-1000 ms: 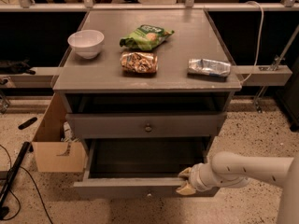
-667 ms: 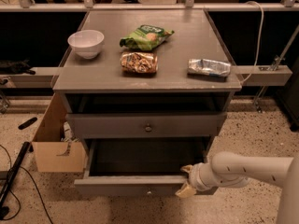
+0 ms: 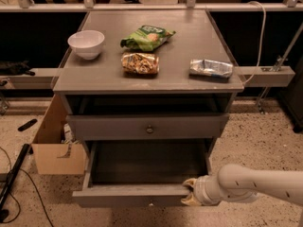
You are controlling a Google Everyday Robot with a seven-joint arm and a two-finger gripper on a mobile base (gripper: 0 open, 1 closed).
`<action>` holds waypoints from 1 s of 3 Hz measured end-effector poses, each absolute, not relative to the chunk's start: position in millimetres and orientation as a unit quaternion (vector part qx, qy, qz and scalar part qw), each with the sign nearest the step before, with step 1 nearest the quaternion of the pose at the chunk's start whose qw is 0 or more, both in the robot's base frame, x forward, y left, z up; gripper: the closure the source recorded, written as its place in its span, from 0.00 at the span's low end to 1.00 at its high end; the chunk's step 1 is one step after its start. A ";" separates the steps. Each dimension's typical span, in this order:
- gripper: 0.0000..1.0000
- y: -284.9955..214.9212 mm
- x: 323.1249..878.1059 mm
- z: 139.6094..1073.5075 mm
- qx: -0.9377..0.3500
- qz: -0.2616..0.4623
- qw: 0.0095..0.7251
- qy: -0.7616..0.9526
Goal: Open middle drawer
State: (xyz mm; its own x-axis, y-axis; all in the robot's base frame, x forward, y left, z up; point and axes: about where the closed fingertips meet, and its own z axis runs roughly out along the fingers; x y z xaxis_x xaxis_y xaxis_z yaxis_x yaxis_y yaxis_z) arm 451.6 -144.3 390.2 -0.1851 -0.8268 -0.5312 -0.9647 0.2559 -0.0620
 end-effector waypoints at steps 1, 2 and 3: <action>0.99 -144.2 451.5 394.4 -0.592 0.145 0.238 0.756; 1.00 -147.0 432.8 390.9 -0.592 0.151 0.237 0.755; 1.00 -146.7 433.0 393.3 -0.592 0.151 0.237 0.755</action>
Offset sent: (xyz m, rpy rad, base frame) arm -0.3534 -0.0663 -0.0496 0.1505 0.1237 0.0368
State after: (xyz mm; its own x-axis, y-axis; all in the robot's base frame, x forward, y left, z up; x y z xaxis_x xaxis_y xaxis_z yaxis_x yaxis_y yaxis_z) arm 433.0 -146.7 393.3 -0.1872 -0.8223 -0.5375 -0.9658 0.2539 -0.0521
